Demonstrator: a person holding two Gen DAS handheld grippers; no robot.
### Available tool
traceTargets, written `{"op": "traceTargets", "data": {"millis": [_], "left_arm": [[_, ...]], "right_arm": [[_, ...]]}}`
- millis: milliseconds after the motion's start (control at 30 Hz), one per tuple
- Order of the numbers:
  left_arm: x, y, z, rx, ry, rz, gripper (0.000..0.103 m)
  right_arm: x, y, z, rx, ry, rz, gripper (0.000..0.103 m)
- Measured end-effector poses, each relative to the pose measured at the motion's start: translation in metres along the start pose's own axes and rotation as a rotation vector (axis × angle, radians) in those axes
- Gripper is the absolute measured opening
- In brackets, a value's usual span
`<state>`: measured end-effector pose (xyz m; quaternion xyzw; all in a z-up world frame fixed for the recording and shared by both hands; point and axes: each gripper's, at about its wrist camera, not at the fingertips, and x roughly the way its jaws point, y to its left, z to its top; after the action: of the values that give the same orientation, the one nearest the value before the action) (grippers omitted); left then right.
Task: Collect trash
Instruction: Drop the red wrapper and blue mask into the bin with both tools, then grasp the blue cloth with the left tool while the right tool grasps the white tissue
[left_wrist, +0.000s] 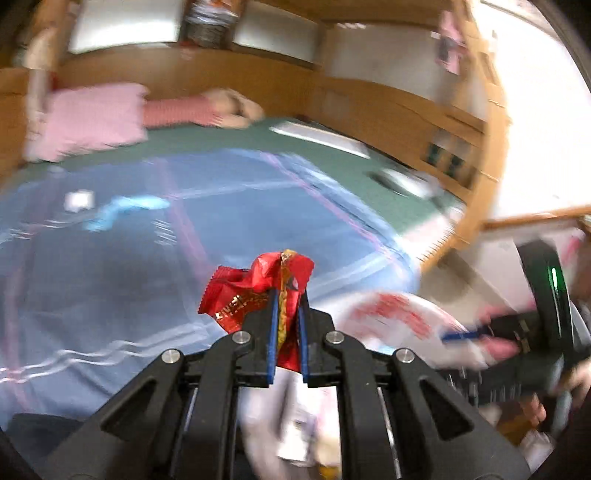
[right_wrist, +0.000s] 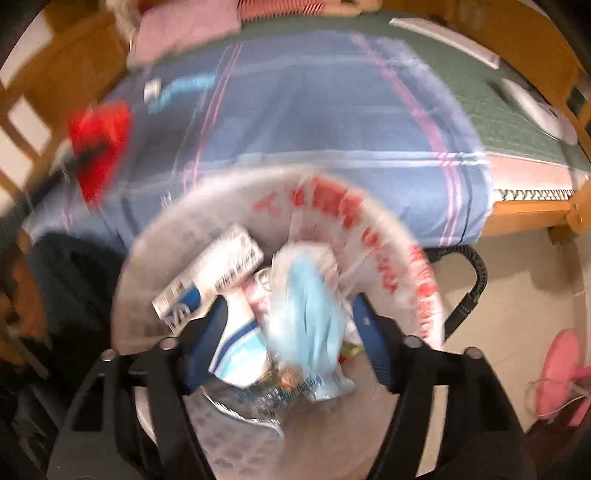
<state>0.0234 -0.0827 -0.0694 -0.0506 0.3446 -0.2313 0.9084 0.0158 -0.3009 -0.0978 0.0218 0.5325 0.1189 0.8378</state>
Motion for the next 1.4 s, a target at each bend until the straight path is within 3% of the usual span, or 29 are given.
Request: {"op": "traceTargets", "data": {"millis": [100, 233, 267, 300, 333, 367, 467, 567, 733, 800, 833, 933, 1067, 1167, 1333, 1367, 1400], "left_arm": [[0.012, -0.008, -0.008, -0.019, 0.065, -0.263, 0.01], [0.028, -0.035, -0.021, 0.069, 0.158, -0.408, 0.016], [0.03, -0.04, -0.023, 0.084, 0.166, -0.412, 0.023], [0.031, -0.044, -0.026, 0.098, 0.172, -0.405, 0.053], [0.032, -0.046, -0.027, 0.111, 0.17, -0.378, 0.084], [0.03, -0.045, -0.026, 0.12, 0.152, -0.341, 0.089], [0.024, -0.032, -0.022, 0.097, 0.109, -0.288, 0.09], [0.018, 0.004, -0.005, 0.033, 0.043, -0.154, 0.09], [0.017, 0.093, 0.037, -0.132, -0.023, 0.167, 0.09], [0.023, 0.134, 0.06, -0.152, -0.05, 0.27, 0.09], [0.034, 0.161, 0.074, -0.147, -0.038, 0.366, 0.091], [0.067, 0.222, 0.102, -0.169, 0.053, 0.517, 0.094], [0.106, 0.275, 0.12, -0.236, 0.116, 0.525, 0.095], [0.143, 0.289, 0.126, -0.212, 0.149, 0.493, 0.097], [0.212, 0.29, 0.124, 0.062, 0.251, 0.475, 0.097], [0.221, 0.292, 0.122, 0.088, 0.27, 0.476, 0.095], [0.226, 0.292, 0.122, 0.1, 0.279, 0.461, 0.074]], "right_arm": [[-0.036, -0.022, 0.011, 0.125, -0.141, 0.032, 0.073], [-0.066, -0.046, 0.022, 0.244, -0.281, 0.041, 0.073], [-0.069, -0.049, 0.025, 0.263, -0.302, 0.043, 0.073], [-0.069, -0.05, 0.029, 0.275, -0.314, 0.052, 0.073], [-0.068, -0.051, 0.031, 0.281, -0.316, 0.056, 0.073], [-0.066, -0.05, 0.033, 0.287, -0.317, 0.058, 0.073], [-0.054, -0.047, 0.045, 0.295, -0.303, 0.07, 0.073], [-0.042, -0.039, 0.058, 0.281, -0.278, 0.098, 0.073], [-0.023, -0.01, 0.081, 0.201, -0.262, 0.113, 0.073], [-0.014, -0.003, 0.087, 0.183, -0.248, 0.13, 0.073], [-0.011, -0.001, 0.089, 0.181, -0.242, 0.134, 0.073], [0.008, -0.003, 0.095, 0.181, -0.212, 0.11, 0.073], [0.034, -0.015, 0.107, 0.237, -0.148, 0.095, 0.073], [0.046, -0.019, 0.117, 0.259, -0.133, 0.088, 0.073], [0.07, -0.014, 0.128, 0.259, -0.098, 0.072, 0.073], [0.075, -0.011, 0.133, 0.254, -0.092, 0.071, 0.073], [0.078, -0.008, 0.137, 0.249, -0.091, 0.071, 0.073]]}}
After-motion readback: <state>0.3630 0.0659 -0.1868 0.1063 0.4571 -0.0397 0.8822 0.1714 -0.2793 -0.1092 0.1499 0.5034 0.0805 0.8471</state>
